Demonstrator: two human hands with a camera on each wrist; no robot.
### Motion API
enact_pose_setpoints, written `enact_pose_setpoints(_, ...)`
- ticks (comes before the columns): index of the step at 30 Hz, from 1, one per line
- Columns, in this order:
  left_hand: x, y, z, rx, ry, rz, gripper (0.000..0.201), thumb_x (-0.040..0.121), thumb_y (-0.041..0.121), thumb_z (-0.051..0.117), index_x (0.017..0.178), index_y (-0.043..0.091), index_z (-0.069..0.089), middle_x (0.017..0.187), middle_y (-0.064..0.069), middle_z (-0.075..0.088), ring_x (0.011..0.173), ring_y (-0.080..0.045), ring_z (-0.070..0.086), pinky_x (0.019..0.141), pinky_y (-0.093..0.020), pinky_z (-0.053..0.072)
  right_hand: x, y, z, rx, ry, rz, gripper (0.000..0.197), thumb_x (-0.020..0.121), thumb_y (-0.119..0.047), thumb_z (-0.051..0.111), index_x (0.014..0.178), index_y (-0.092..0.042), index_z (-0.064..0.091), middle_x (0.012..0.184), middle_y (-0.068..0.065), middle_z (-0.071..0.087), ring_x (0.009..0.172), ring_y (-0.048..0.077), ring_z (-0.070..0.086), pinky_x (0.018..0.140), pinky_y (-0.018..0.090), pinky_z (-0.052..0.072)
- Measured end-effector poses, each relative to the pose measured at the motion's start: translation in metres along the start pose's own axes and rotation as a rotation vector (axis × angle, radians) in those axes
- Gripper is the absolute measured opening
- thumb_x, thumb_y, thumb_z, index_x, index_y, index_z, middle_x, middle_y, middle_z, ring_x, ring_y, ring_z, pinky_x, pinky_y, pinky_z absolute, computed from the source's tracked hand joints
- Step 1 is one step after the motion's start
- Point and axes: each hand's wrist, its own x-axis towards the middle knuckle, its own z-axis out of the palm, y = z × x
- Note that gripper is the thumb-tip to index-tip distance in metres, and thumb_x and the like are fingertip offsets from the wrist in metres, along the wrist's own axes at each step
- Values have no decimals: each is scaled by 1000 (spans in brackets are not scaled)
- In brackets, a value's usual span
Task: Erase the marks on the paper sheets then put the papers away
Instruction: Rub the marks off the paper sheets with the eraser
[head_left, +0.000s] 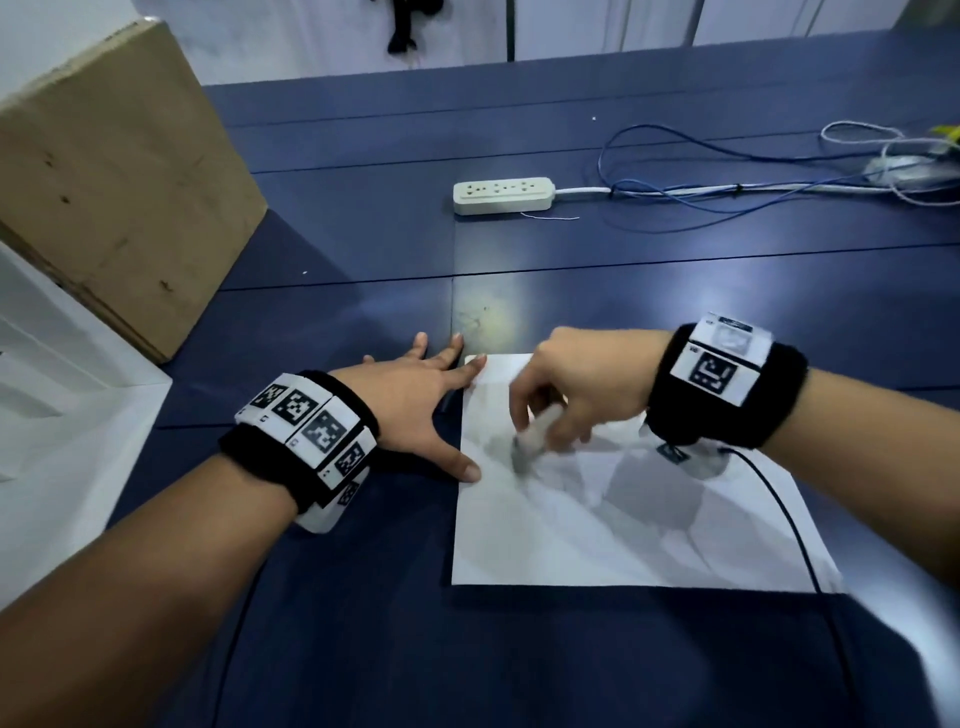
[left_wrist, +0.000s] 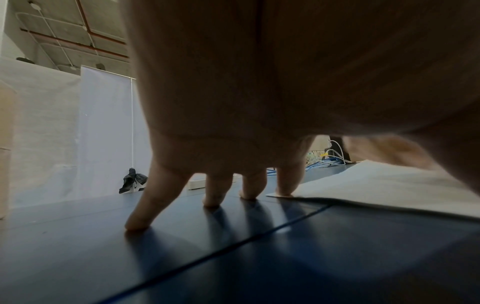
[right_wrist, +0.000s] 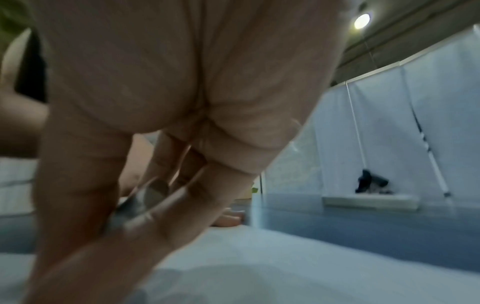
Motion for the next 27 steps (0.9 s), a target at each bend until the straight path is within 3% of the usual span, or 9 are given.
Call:
enact_pose_setpoints(3,0,0,-1,2,-5,0,134,52,91,60,152,42,-15,159,12,-26,148,-27,-19,109,-74,14,3,-1,-1,-23,-34,1,18,75,-17,75,91,-24,70,64,-7,70,50,10,68,64,27,59)
enact_pose_setpoints(7,0,1,-1,-3,-12,4,134,51,93,59,152,43,-14,160,12,-25,148,-28,-20,108,-75,15,21,18,-16,-70,254,156,13,80,-18,71,93,-20,68,66,-6,69,50,10,69,65,33,60)
enact_pose_setpoints(9,-1,1,-2,-1,-11,0,134,52,91,60,152,42,-14,160,12,-25,148,-27,-20,108,-75,14,21,21,-15,-59,314,160,12,81,-18,70,92,-19,67,67,-5,70,50,10,69,64,34,60)
enact_pose_setpoints(15,-1,1,-1,-2,0,-6,134,53,89,63,152,41,-13,160,12,-25,149,-27,-19,108,-75,16,-6,-4,3,-7,-96,12,20,75,-19,78,94,-24,70,73,-2,72,50,9,68,63,27,58)
enact_pose_setpoints(17,-1,2,-1,-2,1,-5,133,54,89,63,153,41,-13,160,12,-25,149,-27,-18,108,-75,16,1,0,-2,-13,-25,48,20,74,-17,78,92,-22,71,70,-2,71,49,10,68,63,31,60)
enact_pose_setpoints(21,-1,2,-1,0,-1,-4,134,52,91,61,152,42,-13,159,12,-25,149,-28,-19,108,-75,15,20,21,-13,-3,252,188,12,78,-22,74,88,-22,66,70,-4,71,49,11,69,69,39,61)
enact_pose_setpoints(23,-2,2,-1,1,1,-5,134,52,91,61,152,42,-13,160,12,-25,148,-27,-19,108,-75,15,20,25,-11,17,312,189,11,79,-22,72,88,-22,66,70,-4,71,49,10,69,69,38,61)
enact_pose_setpoints(25,-2,2,-1,-1,6,-4,134,53,90,62,153,41,-13,160,12,-24,149,-27,-18,108,-75,16,9,18,-7,28,207,110,14,79,-19,73,91,-22,67,69,-4,71,51,9,69,69,33,60)
enact_pose_setpoints(27,-2,3,-1,0,4,-6,134,54,89,63,153,41,-13,160,12,-24,149,-27,-19,107,-75,17,-4,4,-2,39,1,30,16,78,-19,75,92,-23,69,70,-3,73,52,9,69,65,26,58)
